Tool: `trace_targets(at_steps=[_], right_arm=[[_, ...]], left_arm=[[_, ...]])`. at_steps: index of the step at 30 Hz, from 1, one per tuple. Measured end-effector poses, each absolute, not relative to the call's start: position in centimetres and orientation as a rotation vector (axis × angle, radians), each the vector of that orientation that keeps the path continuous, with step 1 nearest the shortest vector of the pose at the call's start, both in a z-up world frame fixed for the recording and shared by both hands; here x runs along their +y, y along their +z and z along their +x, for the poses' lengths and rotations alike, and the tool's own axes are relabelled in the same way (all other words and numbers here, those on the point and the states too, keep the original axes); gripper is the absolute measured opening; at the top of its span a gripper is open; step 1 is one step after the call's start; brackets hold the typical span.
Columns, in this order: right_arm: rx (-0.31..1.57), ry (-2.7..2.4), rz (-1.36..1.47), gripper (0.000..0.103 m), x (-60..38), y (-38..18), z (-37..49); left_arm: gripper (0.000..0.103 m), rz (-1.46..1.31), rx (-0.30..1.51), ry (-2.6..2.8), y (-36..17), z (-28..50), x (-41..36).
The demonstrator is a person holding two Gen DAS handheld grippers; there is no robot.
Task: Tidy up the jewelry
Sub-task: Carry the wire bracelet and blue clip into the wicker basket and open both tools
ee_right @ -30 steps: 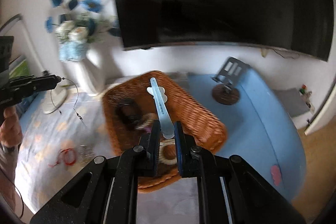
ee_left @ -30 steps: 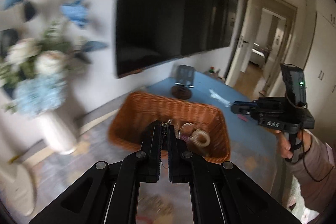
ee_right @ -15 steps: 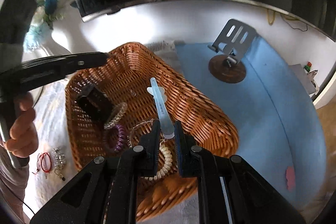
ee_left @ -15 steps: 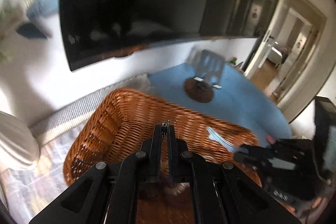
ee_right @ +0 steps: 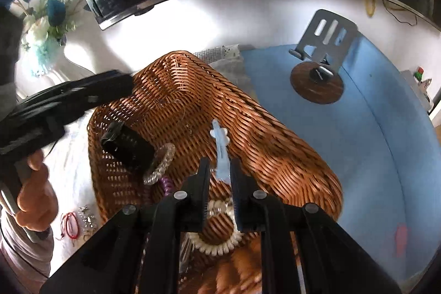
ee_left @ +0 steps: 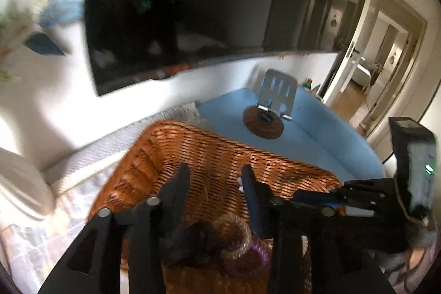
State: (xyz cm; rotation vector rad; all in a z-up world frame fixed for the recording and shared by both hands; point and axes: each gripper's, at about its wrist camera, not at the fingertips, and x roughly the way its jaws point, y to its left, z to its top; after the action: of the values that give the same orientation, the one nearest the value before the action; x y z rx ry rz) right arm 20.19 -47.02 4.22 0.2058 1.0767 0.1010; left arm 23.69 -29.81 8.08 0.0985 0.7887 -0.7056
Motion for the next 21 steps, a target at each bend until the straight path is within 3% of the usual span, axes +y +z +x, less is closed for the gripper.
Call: trace_targets(at_steps=[10,13,21], right_arm=[[0.952,0.158,0.173,0.018,-43.0,11.0,13.6],[0.91,0.201,0.147,0.029,-40.1,12.8,11.4],[0.846,0.33,0.152,0.036,-33.0,10.8,5.3]], left_arm=[[0.041,0.082,0.658,-0.644,14.2,16.1,-19.5],[0.041,0.069,0.636,-0.606,15.4,13.4,-15.6],[0.042,0.046,0.693,-0.513,11.2,8.7,-6.9]])
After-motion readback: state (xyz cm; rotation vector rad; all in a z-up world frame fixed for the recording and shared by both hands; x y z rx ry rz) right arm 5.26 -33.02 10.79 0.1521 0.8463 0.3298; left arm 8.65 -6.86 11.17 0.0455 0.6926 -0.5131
